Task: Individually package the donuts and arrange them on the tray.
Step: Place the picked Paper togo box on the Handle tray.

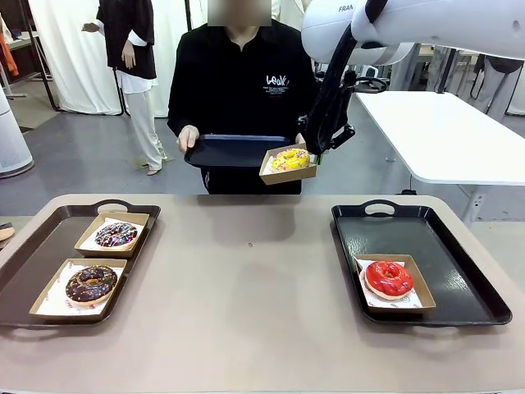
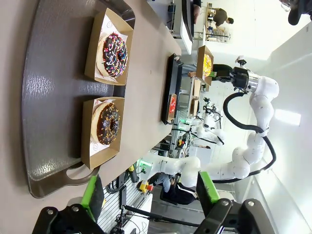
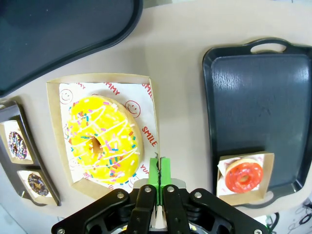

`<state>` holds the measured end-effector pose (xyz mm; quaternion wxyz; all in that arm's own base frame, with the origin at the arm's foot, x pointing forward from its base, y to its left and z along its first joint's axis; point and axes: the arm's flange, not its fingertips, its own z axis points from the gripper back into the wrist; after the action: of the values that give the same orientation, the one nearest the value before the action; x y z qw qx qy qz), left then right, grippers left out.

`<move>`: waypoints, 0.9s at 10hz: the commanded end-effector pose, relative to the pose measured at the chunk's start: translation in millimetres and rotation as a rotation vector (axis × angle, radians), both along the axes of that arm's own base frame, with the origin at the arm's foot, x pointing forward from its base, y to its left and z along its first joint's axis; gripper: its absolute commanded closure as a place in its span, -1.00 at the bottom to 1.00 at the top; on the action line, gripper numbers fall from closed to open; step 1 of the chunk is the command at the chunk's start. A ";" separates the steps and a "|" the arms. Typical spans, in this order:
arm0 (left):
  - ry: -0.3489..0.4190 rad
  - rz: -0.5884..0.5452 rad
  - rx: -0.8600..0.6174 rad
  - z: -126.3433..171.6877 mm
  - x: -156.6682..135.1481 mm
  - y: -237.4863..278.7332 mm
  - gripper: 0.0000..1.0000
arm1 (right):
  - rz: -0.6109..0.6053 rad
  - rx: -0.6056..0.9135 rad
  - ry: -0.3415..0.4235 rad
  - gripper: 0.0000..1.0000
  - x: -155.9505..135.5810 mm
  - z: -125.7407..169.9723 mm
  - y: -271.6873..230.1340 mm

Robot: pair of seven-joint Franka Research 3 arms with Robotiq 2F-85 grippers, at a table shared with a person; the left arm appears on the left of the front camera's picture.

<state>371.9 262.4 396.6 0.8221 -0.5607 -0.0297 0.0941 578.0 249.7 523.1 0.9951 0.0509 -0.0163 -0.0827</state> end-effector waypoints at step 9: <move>0.002 0.016 -0.014 0.7 -0.5 -0.5 -1.00 | 0.231 -0.022 -0.009 0.97 -88.1 15.9 -166.8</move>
<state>371.8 262.5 395.7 0.8218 -0.5611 -0.0291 0.0949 503.6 96.1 557.5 0.9992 0.0394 -0.0052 -0.0042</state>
